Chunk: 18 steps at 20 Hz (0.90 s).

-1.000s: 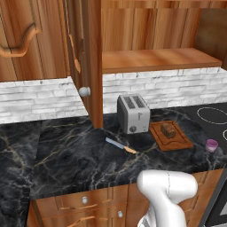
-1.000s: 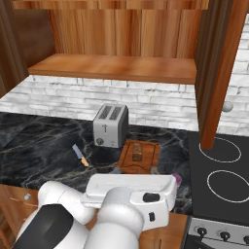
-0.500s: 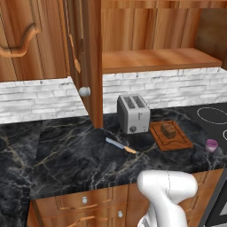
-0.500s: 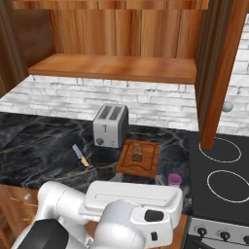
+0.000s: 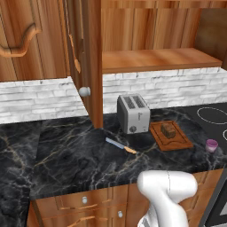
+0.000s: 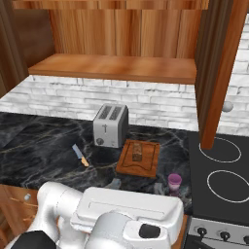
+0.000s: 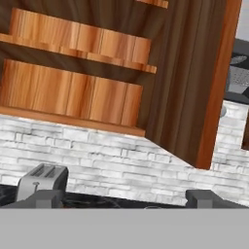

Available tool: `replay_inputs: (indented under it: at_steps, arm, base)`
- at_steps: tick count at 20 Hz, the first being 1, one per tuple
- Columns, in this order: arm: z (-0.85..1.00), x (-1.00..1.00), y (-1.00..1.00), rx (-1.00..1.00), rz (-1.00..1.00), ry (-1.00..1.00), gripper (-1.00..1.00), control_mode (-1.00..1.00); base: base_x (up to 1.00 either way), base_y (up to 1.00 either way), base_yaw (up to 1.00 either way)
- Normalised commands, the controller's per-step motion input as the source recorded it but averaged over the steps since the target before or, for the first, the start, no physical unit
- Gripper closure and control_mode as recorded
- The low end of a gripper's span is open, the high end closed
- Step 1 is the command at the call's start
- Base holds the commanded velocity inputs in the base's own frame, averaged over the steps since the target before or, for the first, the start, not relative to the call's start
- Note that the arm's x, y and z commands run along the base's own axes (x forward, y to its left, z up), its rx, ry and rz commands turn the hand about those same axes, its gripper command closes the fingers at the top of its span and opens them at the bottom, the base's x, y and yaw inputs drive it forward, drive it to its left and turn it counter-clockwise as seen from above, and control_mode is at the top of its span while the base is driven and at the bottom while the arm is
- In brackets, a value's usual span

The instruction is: Pick the bread, place it on the cutting board, pick the jam, place it on the counter, and close the cabinet.

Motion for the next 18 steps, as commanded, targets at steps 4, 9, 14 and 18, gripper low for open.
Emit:
replay_inputs:
  at_steps: [4, 9, 14, 18]
  arm:
    - [0.11, -0.28, 0.0, 0.0, -0.02, 0.0, -1.0, -1.0]
    - [0.06, -0.28, 0.0, 0.0, -0.02, -0.01, -1.0, -1.0]
    - [0.1, -0.19, 0.0, 0.0, -0.02, 0.0, -1.0, -1.0]
    - [0.13, 0.0, 0.0, 0.0, 0.0, 0.0, -1.0, -1.0]
  base:
    - [0.0, 0.0, 0.0]
    - [0.0, 0.0, 0.0]
    - [0.0, 0.0, 0.0]
    - [0.0, 0.0, 0.0]
